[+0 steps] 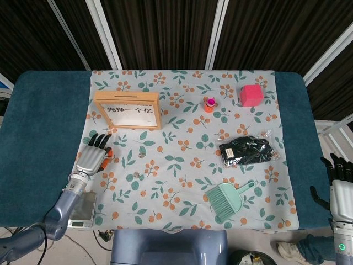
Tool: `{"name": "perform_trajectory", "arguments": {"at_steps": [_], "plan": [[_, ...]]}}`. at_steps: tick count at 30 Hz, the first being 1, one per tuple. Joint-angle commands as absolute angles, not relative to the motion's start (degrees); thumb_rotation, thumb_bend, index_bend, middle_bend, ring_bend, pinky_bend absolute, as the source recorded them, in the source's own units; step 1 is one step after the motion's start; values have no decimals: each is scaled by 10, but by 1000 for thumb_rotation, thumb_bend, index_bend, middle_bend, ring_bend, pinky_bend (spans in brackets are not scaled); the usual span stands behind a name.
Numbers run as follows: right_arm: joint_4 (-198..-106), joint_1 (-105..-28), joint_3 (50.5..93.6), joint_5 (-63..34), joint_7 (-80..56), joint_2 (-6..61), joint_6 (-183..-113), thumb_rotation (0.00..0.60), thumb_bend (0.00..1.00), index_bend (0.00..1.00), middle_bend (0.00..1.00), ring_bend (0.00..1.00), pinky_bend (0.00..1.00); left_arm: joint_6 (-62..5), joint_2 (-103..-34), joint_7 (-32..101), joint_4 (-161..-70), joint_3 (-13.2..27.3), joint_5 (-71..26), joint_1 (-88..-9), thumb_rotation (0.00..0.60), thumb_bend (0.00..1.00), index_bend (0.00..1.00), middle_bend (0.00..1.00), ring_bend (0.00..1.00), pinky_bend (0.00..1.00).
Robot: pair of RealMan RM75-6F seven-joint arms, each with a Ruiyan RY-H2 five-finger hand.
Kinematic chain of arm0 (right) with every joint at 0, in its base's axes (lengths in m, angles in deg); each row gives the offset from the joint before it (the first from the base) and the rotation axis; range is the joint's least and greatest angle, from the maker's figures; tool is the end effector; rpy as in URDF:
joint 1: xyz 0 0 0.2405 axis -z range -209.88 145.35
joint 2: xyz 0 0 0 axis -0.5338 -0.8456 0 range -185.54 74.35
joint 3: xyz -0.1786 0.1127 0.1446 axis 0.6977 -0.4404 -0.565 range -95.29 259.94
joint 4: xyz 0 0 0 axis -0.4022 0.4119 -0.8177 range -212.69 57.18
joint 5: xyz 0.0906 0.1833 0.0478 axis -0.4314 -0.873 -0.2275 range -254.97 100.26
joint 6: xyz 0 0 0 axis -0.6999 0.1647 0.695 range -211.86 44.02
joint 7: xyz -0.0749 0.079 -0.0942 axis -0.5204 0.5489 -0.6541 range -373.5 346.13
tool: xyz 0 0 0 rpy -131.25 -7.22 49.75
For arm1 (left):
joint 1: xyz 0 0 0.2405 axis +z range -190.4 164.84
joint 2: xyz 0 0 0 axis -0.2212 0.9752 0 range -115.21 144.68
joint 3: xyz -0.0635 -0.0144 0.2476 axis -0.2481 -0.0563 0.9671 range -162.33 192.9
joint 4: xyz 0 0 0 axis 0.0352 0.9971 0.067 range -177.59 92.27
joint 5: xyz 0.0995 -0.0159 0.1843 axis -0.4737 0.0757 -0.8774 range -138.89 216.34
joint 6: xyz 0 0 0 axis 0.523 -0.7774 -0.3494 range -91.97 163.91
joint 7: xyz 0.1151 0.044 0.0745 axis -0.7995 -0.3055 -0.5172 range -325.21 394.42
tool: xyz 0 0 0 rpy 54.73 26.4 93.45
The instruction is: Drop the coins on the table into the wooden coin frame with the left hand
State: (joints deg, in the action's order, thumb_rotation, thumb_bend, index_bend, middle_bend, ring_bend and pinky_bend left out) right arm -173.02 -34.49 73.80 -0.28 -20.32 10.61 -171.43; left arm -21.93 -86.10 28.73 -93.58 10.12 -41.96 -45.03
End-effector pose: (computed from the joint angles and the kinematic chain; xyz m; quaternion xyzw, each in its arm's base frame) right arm -0.3172 -0.1835 0.1701 0.5155 -0.3912 0.3774 0.6625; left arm -0.2699 0.3344 -0.0393 -0.7457 -0.3287 -0.3060 0.4922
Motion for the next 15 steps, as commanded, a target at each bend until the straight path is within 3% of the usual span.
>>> {"name": "perform_trajectory", "arguments": {"at_steps": [1, 8, 15], "plan": [[-1730, -345, 738, -3, -203, 106, -1714, 600, 394, 169, 72, 28, 0, -220, -861, 288, -938, 102, -420, -450, 600, 443, 533, 0, 0, 0], [-1730, -345, 738, -1, -202, 107, -1714, 600, 394, 169, 72, 27, 0, -233, -860, 304, -941, 101, -425, -450, 600, 448, 625, 0, 0, 0], [-1730, -345, 739, 1, -199, 107, -1714, 600, 394, 169, 72, 27, 0, -243, -860, 306, -936, 102, -430, -452, 600, 456, 637, 0, 0, 0]]}}
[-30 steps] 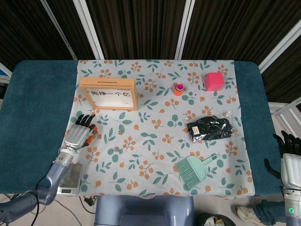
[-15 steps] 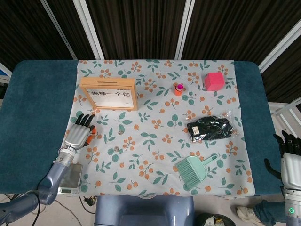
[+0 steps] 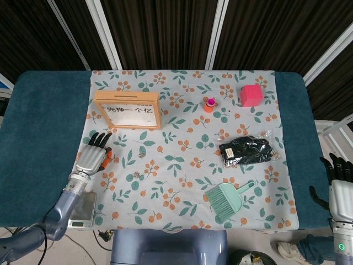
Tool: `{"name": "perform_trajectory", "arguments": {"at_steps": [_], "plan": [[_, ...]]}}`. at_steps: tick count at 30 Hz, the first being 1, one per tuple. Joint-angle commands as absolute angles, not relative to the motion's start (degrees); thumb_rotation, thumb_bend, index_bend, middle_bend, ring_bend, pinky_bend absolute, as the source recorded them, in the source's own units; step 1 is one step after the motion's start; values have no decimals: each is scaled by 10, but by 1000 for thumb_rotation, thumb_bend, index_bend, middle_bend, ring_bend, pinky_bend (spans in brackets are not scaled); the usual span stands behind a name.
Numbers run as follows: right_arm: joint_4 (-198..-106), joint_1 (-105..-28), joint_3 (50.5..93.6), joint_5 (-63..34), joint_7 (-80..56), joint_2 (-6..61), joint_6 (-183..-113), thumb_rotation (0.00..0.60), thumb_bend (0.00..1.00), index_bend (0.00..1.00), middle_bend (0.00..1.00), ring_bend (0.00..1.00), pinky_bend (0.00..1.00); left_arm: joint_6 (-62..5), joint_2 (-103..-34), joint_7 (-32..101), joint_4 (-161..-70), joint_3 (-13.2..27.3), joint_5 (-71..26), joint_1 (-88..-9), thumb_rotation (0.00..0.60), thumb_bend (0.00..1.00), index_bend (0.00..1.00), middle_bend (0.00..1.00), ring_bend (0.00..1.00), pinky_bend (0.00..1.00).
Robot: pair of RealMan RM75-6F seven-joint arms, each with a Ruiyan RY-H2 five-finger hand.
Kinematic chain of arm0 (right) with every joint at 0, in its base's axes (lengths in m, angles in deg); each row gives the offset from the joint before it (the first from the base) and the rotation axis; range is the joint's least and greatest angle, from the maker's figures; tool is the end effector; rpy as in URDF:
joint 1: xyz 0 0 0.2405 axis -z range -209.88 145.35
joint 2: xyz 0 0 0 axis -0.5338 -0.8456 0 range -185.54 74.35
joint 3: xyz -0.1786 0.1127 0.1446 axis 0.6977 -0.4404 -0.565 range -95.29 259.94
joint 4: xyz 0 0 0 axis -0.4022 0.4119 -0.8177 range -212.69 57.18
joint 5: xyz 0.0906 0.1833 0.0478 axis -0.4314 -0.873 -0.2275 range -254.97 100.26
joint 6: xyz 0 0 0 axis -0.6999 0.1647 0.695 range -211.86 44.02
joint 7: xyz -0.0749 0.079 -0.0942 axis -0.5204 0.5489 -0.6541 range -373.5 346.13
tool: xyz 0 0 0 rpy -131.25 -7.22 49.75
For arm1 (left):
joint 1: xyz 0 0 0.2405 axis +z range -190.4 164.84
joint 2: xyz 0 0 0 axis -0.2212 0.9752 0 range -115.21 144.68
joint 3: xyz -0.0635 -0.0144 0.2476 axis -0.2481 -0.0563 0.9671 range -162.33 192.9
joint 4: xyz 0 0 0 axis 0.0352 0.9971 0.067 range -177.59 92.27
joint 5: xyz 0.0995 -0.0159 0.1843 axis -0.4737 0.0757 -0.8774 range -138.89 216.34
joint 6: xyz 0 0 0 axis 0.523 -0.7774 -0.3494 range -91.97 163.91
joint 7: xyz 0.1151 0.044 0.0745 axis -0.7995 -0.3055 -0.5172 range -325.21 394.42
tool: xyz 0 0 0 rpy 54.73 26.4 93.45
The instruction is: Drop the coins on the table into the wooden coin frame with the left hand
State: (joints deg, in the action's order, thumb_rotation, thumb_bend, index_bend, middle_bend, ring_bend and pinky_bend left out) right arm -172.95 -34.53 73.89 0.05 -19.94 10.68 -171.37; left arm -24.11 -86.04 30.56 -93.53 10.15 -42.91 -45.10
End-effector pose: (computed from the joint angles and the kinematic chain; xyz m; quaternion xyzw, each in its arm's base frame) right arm -0.3166 -0.1836 0.1692 0.5167 -0.3921 0.3802 0.6594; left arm -0.2654 0.3354 -0.0352 -0.7387 -0.3250 -0.3277 0.4912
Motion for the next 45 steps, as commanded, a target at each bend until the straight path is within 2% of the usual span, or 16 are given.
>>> {"name": "perform_trajectory", "arguments": {"at_steps": [1, 7, 10, 13, 18, 21, 23, 26, 30, 38, 42, 45], "plan": [[-1730, -345, 739, 0, -199, 107, -1714, 600, 394, 169, 72, 27, 0, -245, -858, 308, -937, 102, -432, -452, 600, 457, 638, 0, 0, 0], [-1730, -345, 737, -1, -198, 107, -1714, 600, 394, 169, 72, 27, 0, -304, -825, 304, -987, 95, -460, -452, 600, 458, 651, 0, 0, 0], [-1731, -344, 736, -3, -197, 107, -1715, 600, 394, 169, 72, 28, 0, -353, -779, 287, -1056, 91, -484, -447, 600, 463, 655, 0, 0, 0], [-1731, -344, 736, -3, -197, 107, -1715, 600, 394, 169, 72, 27, 0, -375, -710, 271, -1163, 80, -495, -444, 600, 482, 673, 0, 0, 0], [-1731, -344, 735, -5, -197, 109, -1716, 600, 395, 169, 72, 27, 0, -379, -580, 206, -1349, 29, -480, -455, 600, 484, 683, 0, 0, 0], [-1731, -346, 736, 0, -185, 105, -1712, 600, 394, 169, 72, 28, 0, -356, -520, 149, -1430, -23, -425, -474, 600, 484, 684, 0, 0, 0], [-1729, -345, 736, -3, -185, 105, -1711, 600, 393, 169, 72, 28, 0, -334, -501, 119, -1453, -51, -378, -491, 600, 484, 684, 0, 0, 0], [-1731, -345, 733, -7, -187, 106, -1712, 600, 394, 169, 72, 28, 0, -285, -485, 77, -1469, -88, -294, -530, 600, 483, 683, 0, 0, 0], [-1733, -343, 733, -8, -189, 107, -1716, 600, 394, 169, 72, 27, 0, -235, -481, 27, -1456, -109, -215, -578, 600, 483, 664, 0, 0, 0], [-1736, -341, 728, -17, -188, 108, -1719, 600, 395, 169, 72, 28, 0, -194, -521, -42, -1381, -116, -92, -659, 600, 478, 659, 0, 0, 0], [-1737, -340, 725, -22, -187, 109, -1721, 600, 394, 169, 72, 28, 0, -176, -549, -58, -1330, -109, -54, -693, 600, 423, 659, 11, 0, 0], [-1737, -340, 723, -25, -187, 109, -1722, 600, 394, 169, 72, 28, 0, -164, -567, -59, -1297, -102, -36, -710, 600, 422, 659, 12, 0, 0]]}}
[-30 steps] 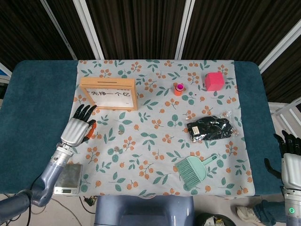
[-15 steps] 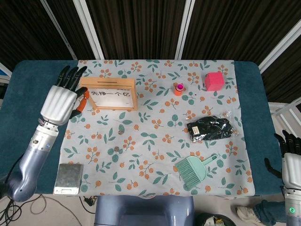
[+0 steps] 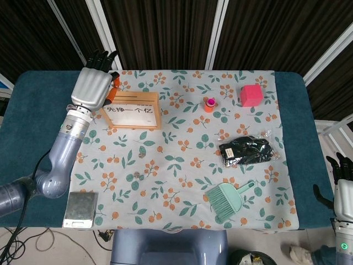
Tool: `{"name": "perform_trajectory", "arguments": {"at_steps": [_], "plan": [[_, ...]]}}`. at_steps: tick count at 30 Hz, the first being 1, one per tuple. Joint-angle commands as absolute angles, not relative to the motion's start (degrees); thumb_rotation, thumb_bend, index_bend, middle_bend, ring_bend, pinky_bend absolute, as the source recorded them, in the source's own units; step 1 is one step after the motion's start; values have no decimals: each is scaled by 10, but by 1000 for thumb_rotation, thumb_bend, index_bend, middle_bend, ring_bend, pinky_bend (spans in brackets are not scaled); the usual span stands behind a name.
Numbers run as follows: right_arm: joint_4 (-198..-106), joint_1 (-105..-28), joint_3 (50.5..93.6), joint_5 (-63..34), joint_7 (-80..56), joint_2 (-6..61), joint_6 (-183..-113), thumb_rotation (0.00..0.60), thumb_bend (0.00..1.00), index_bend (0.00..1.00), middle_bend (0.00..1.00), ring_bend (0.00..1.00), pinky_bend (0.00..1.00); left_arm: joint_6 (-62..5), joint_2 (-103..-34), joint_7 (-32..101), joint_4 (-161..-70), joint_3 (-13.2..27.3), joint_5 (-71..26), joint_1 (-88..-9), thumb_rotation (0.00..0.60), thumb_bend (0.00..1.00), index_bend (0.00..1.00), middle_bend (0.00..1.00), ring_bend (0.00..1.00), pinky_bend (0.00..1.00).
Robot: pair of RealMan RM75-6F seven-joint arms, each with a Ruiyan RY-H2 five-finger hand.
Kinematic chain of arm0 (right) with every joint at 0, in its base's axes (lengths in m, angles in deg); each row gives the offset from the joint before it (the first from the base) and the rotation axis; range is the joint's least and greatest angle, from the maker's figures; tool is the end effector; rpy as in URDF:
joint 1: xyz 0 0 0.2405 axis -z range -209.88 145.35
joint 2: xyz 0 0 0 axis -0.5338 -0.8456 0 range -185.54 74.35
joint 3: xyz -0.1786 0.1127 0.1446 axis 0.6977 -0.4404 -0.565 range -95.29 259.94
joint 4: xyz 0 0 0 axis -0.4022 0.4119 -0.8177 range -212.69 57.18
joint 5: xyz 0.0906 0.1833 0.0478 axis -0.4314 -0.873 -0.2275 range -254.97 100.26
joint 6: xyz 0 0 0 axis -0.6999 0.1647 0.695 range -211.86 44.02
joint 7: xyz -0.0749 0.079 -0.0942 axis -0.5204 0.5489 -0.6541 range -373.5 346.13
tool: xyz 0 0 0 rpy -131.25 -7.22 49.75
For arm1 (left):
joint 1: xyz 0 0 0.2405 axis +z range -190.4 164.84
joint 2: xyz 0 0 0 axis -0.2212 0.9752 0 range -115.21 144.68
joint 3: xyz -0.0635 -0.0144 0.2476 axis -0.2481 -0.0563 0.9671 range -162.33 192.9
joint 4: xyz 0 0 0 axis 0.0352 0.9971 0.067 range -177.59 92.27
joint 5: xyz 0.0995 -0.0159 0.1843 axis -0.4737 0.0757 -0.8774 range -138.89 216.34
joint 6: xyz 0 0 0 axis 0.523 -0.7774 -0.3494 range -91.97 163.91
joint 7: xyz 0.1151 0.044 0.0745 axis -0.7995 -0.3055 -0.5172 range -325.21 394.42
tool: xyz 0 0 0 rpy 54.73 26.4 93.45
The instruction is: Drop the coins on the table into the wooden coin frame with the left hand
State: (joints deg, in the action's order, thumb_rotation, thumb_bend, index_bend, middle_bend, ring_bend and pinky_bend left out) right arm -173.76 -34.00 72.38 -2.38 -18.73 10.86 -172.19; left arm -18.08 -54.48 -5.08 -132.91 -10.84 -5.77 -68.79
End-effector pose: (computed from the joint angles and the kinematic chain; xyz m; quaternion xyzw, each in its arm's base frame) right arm -0.3185 -0.1842 0.1746 0.4854 -0.4036 0.3917 0.6694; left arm -0.0535 0.4429 0.1464 -0.6903 -0.2286 -0.3909 0.5643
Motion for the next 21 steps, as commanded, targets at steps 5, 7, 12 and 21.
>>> {"name": "perform_trajectory", "arguments": {"at_steps": [5, 7, 12, 21], "plan": [[-1738, -340, 720, -32, -188, 110, -1721, 600, 394, 169, 72, 27, 0, -144, -599, -58, -1237, -84, -22, -732, 600, 421, 657, 12, 0, 0], [-1738, -339, 719, -35, -188, 111, -1722, 600, 394, 169, 72, 27, 0, -136, -612, -55, -1215, -77, -19, -739, 600, 418, 654, 12, 0, 0], [-1738, -340, 716, -39, -187, 110, -1719, 600, 394, 169, 72, 28, 0, -130, -640, -45, -1169, -64, -24, -752, 600, 383, 641, 12, 0, 0], [-1738, -340, 715, -42, -187, 111, -1720, 600, 394, 169, 72, 28, 0, -131, -660, -32, -1139, -48, -34, -759, 600, 357, 631, 12, 0, 0]]}}
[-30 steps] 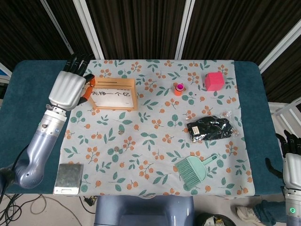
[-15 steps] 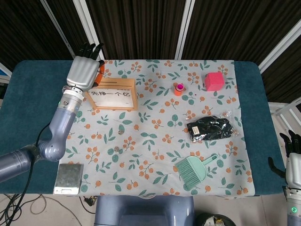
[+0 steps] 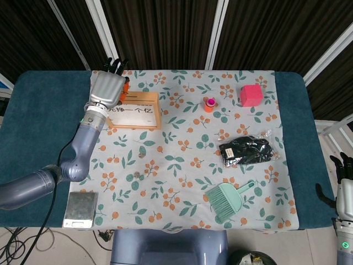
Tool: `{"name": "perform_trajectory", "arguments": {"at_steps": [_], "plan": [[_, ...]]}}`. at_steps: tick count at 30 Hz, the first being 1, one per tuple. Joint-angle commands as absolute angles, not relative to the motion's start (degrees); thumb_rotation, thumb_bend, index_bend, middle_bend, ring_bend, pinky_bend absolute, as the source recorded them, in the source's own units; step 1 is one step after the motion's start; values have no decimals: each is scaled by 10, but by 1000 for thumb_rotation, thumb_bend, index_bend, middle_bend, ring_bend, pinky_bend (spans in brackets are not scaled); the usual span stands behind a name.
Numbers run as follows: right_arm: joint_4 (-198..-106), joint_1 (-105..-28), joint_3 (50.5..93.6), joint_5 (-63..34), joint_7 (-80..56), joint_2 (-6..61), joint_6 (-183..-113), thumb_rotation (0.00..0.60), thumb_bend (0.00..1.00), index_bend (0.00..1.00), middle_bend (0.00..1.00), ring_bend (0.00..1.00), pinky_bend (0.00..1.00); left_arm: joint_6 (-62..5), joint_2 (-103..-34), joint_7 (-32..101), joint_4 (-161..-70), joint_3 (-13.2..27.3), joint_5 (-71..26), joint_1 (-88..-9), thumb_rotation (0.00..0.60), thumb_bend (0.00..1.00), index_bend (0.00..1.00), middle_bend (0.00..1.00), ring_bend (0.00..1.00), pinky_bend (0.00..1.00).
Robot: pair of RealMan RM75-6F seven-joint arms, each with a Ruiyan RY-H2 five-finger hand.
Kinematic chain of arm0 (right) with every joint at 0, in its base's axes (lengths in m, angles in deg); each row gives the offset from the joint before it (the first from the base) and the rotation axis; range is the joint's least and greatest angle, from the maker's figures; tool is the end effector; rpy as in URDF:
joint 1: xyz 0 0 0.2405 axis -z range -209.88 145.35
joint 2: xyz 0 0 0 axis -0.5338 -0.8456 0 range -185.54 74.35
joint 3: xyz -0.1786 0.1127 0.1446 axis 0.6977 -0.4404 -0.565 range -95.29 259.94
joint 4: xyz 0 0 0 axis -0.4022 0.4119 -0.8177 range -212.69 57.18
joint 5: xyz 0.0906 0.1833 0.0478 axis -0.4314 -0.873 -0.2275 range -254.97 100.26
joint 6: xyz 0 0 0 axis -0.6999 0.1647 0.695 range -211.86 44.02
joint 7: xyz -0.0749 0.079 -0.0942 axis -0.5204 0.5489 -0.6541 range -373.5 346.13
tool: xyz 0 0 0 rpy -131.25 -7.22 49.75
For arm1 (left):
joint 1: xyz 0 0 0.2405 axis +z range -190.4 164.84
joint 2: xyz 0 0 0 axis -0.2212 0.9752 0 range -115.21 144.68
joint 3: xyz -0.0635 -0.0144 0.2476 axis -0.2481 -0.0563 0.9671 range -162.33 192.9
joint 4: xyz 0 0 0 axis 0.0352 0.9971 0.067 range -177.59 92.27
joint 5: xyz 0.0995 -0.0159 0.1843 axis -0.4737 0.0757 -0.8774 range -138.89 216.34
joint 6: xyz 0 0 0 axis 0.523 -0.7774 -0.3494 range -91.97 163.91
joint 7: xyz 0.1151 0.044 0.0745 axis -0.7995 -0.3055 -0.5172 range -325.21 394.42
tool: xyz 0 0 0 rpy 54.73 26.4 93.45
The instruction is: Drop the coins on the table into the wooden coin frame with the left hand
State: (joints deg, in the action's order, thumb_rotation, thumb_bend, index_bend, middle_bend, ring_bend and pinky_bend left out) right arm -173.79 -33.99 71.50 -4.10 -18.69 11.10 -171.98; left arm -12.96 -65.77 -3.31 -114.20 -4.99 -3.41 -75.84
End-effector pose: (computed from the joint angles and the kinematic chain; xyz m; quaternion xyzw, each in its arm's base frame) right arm -0.3213 -0.1861 0.1762 0.4719 -0.4094 0.3908 0.6760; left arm -0.0659 0.4820 0.0923 -0.7092 -0.2369 -0.3403 0.5701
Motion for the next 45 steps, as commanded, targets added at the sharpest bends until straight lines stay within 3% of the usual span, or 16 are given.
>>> {"name": "perform_trajectory", "arguments": {"at_steps": [1, 45], "plan": [[-1738, -340, 714, -42, -187, 111, -1720, 600, 394, 169, 72, 28, 0, -131, -662, -31, -1137, -47, -34, -760, 600, 357, 631, 12, 0, 0], [-1739, -341, 712, -45, -181, 109, -1714, 600, 395, 169, 72, 28, 0, -136, -631, -47, -1190, -24, 96, -806, 600, 331, 565, 8, 0, 0]]}}
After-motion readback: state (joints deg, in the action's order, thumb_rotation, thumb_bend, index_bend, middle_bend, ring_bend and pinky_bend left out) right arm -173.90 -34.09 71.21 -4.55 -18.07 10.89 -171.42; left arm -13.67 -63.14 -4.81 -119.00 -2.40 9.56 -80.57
